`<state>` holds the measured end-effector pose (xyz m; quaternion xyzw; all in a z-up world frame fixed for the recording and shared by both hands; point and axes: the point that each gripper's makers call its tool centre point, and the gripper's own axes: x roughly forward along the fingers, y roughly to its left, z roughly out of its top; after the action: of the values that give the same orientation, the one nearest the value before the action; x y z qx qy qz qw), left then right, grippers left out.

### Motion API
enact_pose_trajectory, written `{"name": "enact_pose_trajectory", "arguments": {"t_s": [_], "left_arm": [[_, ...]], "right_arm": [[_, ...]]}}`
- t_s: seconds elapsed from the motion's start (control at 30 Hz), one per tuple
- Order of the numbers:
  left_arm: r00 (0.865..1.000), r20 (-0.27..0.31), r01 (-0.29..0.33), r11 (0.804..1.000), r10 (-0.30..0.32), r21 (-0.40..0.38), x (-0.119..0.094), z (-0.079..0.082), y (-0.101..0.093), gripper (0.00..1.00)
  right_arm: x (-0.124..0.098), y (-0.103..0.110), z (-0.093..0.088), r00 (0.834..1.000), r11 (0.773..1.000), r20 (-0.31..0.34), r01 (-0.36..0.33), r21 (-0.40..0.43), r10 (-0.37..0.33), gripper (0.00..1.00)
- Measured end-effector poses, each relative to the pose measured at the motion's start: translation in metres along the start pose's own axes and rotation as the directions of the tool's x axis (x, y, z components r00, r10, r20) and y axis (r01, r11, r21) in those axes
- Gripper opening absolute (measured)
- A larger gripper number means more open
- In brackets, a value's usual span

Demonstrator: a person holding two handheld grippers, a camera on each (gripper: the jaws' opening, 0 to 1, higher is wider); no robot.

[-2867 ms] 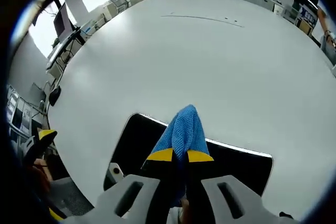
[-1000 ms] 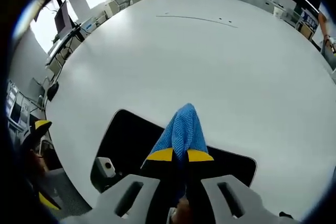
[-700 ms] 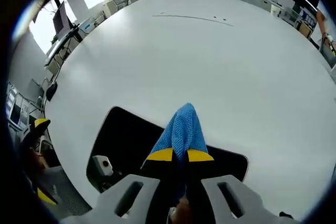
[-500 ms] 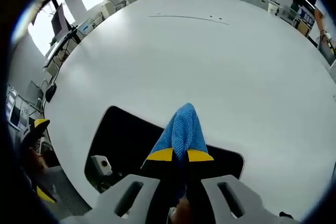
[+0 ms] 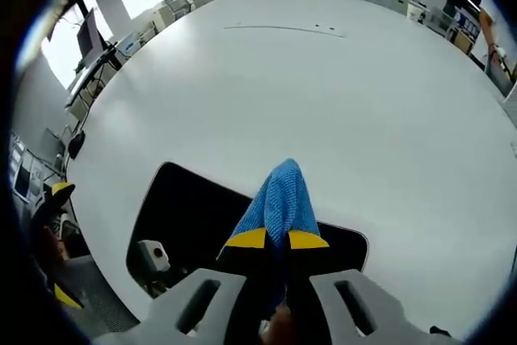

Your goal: Wipe the mirror surface with the cleaning cloth until all visible marks leave the cleaned area.

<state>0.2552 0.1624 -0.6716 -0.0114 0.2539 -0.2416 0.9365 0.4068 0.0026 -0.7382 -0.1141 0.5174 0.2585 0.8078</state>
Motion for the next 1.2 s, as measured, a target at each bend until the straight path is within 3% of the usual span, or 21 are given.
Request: {"name": "enact_pose_trajectory", "arguments": {"t_s": [0.33, 1.2], "left_arm": [[1.000, 0.002, -0.003, 1.000, 0.003, -0.001, -0.001, 0.000, 0.000, 0.99], [1.000, 0.015, 0.006, 1.000, -0.006, -0.009, -0.003, 0.005, -0.005, 0.99]], "right_arm": [[-0.003, 0.003, -0.007, 1.000, 1.000, 0.025, 0.002, 0.017, -0.003, 0.02], [-0.027, 0.018, -0.056, 0.997, 0.998, 0.075, -0.017, 0.058, 0.012, 0.02]]}}
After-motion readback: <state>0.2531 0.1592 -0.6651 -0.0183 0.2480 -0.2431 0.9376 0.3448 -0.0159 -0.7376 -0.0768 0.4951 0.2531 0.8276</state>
